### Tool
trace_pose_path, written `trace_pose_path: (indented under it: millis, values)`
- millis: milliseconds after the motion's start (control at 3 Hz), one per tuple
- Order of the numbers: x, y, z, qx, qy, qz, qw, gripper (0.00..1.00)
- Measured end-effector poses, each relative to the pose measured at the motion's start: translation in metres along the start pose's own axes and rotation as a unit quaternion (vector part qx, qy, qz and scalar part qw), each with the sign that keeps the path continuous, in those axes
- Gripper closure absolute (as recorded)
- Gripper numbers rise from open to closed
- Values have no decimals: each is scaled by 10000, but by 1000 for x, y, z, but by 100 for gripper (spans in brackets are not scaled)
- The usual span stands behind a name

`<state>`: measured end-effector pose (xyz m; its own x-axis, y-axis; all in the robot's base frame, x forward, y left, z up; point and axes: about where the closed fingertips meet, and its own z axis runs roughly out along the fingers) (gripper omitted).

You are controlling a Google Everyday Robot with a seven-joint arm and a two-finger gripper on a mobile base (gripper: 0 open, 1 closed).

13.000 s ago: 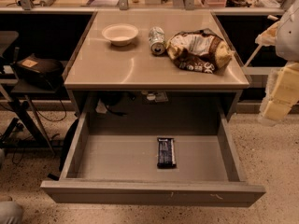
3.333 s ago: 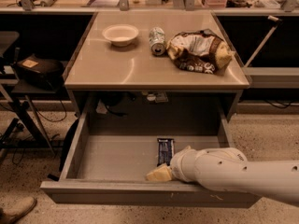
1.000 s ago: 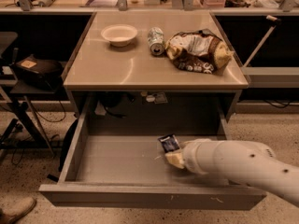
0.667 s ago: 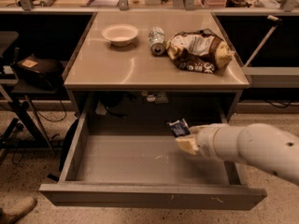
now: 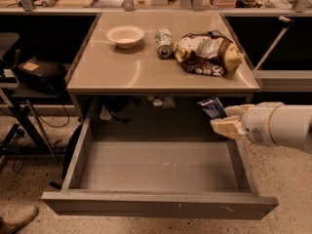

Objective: Pick rxbar blueberry from top drawer and place on counter

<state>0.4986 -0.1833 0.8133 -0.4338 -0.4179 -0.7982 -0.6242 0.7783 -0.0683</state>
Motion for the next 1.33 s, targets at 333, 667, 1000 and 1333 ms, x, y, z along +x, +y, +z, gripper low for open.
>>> trace_pose_path:
  millis: [333,667,1000,1333]
  values:
    - [-1,0,1,0,-5,6,10000,100]
    - [-44,5,-5,121,-273,-485,9984,100]
    - [-139,31,-12,177,-748,-1468,9862,100]
    - [-217,63,-6,-10,-900,-2331,9683,100]
